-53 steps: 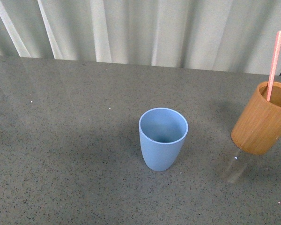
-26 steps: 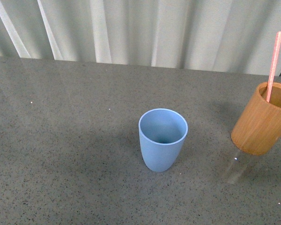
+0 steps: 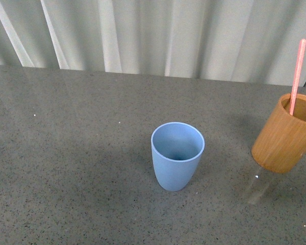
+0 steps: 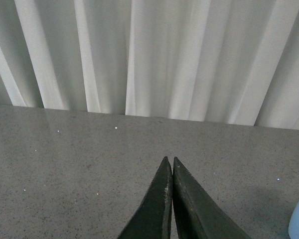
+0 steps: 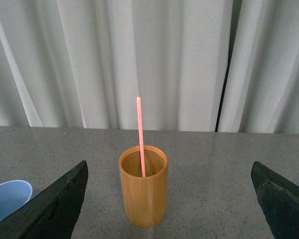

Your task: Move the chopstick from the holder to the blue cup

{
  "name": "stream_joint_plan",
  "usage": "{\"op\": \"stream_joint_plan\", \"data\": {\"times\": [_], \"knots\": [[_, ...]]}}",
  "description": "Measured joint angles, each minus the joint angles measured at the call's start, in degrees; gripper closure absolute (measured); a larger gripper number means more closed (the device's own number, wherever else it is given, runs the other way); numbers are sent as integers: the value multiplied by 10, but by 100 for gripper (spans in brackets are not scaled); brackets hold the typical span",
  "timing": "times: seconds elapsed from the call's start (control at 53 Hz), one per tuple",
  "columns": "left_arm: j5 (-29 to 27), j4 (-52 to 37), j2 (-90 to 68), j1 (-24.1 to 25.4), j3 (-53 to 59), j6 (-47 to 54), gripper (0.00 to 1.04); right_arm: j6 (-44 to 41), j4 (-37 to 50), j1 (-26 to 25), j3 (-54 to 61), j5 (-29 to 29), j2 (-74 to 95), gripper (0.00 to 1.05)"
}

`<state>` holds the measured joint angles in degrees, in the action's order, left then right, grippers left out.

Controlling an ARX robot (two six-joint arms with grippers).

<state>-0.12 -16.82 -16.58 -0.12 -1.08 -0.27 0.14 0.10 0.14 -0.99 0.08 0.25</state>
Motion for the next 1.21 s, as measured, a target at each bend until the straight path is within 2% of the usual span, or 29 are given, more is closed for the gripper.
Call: {"op": "stream_joint_plan", "data": {"times": [0.434,0.529,0.793,1.039,1.209], "knots": [[0,73,72,0,0,0,101,0,0,0,0,0,0,10],[1,159,139,0,0,0,101,0,0,0,0,0,0,10],[1,167,163,0,0,0,100,0,0,0,0,0,0,10],[1,168,163,0,0,0,61,0,0,0,0,0,0,10],[1,168,163,0,0,0,24,0,0,0,0,0,0,10]]}}
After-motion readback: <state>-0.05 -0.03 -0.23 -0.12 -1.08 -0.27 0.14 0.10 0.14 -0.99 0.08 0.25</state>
